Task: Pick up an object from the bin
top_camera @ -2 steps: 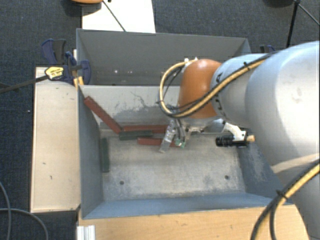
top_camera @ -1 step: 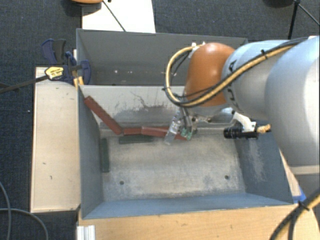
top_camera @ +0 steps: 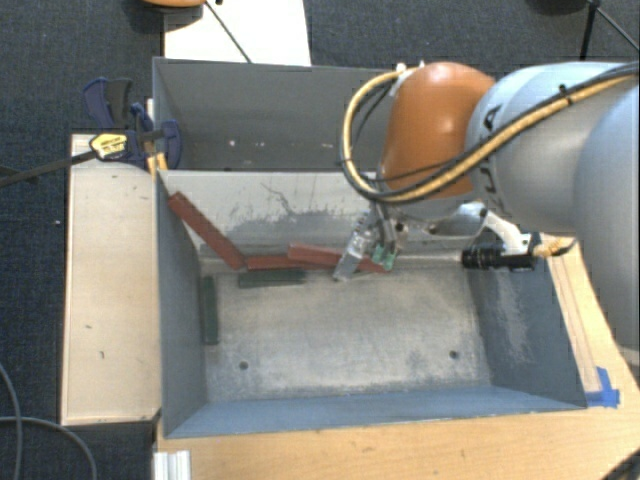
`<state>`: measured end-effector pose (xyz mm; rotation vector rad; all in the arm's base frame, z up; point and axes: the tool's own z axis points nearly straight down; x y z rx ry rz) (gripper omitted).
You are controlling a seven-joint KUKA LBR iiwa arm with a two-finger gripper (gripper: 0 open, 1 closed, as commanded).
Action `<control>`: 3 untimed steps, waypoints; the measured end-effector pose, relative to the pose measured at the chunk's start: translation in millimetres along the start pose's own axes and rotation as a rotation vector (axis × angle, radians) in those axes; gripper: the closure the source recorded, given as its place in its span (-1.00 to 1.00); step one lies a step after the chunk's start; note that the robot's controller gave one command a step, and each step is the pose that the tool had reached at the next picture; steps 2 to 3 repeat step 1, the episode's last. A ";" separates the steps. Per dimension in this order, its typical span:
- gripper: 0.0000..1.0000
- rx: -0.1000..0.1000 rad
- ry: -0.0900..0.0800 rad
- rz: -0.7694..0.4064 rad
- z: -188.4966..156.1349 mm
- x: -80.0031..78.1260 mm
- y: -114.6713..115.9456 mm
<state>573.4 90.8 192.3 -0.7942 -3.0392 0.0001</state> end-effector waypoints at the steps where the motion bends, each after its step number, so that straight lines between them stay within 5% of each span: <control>1: 1.00 0.003 0.004 -0.018 -46.1 -8.2 -4.6; 3: 1.00 0.003 0.004 -0.018 -46.1 -8.2 -4.6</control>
Offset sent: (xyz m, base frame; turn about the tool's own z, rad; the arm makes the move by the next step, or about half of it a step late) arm -0.0152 -0.0410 0.1286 -0.1990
